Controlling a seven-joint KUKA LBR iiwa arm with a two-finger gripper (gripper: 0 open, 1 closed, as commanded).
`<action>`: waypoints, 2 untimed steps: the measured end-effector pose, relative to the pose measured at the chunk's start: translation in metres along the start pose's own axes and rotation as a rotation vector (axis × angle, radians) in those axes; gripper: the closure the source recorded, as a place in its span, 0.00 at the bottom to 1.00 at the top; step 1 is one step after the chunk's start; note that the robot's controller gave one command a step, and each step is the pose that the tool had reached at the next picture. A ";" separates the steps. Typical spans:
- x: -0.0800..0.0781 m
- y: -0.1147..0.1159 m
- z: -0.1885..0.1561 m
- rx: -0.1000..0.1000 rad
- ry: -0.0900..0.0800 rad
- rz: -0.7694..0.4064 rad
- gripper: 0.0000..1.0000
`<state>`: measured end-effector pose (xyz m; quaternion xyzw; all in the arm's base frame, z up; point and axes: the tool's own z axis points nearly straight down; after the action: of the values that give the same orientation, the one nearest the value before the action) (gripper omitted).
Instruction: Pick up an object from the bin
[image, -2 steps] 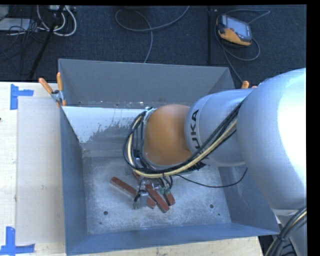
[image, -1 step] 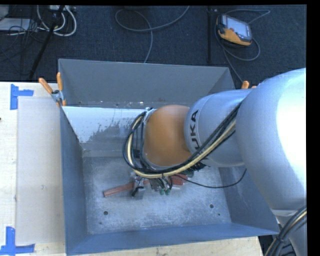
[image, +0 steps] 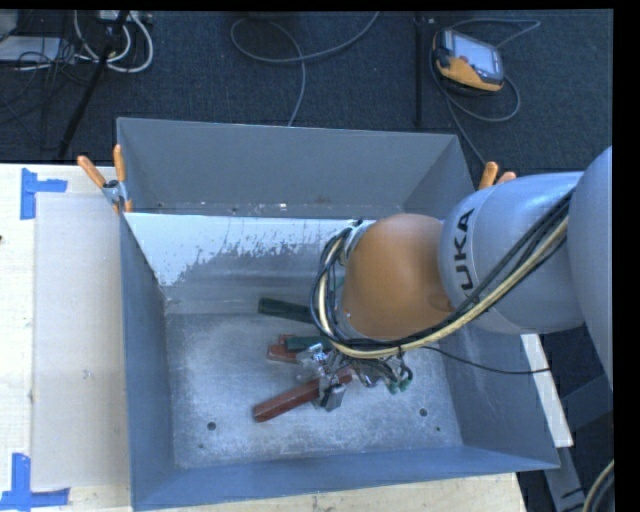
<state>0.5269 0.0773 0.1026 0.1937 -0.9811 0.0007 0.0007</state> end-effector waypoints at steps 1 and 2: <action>0.057 -0.053 0.025 -0.002 0.002 -0.306 1.00; 0.056 -0.053 0.024 -0.003 0.000 -0.304 0.00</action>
Offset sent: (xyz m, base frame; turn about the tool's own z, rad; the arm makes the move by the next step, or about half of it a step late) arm -0.0316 -0.0701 -0.0235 -0.3098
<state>0.4950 0.0073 0.0783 0.3398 -0.9405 -0.0009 0.0013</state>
